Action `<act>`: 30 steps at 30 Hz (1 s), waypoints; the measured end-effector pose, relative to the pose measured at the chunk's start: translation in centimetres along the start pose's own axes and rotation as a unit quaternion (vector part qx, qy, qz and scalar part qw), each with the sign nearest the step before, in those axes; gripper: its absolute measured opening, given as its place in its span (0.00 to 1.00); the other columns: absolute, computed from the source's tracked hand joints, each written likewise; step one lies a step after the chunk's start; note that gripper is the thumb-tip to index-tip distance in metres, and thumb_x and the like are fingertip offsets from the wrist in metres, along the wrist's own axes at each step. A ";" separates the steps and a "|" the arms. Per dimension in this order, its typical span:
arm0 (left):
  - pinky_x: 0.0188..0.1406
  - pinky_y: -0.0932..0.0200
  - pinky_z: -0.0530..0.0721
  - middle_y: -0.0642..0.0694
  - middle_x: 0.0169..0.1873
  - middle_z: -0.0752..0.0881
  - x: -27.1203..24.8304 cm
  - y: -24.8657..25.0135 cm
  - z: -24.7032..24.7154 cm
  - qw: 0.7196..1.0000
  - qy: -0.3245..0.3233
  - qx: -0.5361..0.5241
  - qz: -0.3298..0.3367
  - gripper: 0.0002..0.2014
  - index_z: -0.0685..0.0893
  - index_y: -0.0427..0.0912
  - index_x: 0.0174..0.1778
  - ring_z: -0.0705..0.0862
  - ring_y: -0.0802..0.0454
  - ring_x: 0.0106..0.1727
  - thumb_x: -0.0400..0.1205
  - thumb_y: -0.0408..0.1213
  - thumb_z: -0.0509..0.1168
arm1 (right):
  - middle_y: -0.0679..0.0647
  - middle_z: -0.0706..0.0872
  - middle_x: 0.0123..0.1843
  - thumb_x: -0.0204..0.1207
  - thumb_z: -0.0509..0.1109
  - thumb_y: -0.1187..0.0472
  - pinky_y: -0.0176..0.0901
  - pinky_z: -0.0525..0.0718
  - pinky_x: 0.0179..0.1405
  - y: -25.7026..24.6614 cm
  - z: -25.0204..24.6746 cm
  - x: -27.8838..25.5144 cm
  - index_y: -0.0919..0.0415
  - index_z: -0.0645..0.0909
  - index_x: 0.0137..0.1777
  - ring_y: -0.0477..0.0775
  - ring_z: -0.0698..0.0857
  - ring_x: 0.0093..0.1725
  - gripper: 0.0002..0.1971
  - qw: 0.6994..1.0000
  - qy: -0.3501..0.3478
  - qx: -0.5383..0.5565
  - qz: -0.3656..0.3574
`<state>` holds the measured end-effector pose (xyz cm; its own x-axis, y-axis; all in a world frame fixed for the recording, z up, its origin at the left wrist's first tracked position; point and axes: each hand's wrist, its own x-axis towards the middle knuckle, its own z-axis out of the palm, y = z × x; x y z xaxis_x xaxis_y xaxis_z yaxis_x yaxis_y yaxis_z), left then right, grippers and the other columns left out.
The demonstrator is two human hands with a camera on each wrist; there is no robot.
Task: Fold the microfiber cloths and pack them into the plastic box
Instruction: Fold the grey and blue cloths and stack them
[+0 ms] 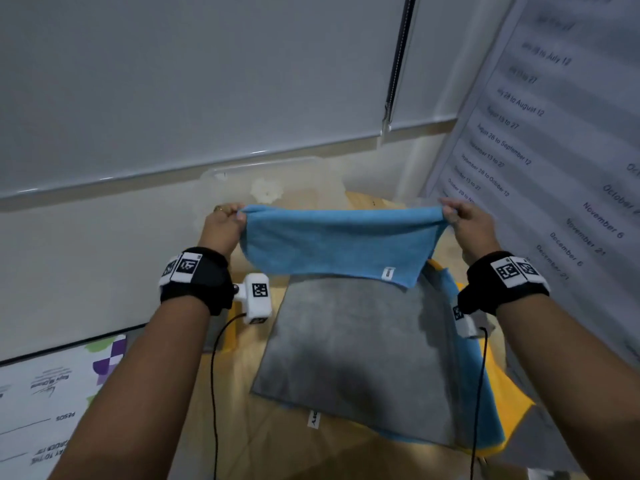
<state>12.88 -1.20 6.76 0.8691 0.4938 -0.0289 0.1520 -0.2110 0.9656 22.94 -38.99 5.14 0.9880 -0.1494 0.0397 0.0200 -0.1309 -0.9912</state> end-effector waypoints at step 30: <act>0.63 0.45 0.78 0.34 0.62 0.83 -13.3 -17.9 1.4 0.950 -0.158 0.006 -0.269 0.29 0.80 0.33 0.63 0.81 0.43 0.59 0.64 0.39 0.70 | 0.53 0.89 0.40 0.73 0.74 0.49 0.43 0.84 0.44 13.1 -7.5 -14.1 0.61 0.88 0.39 0.51 0.87 0.40 0.14 0.911 -0.163 -0.234 0.299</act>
<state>-0.75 -5.15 -10.47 0.7612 0.2558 -0.5960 0.6186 -0.0106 0.7856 8.16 -46.00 -7.49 0.7954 -0.0430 -0.6046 -0.5288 -0.5366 -0.6576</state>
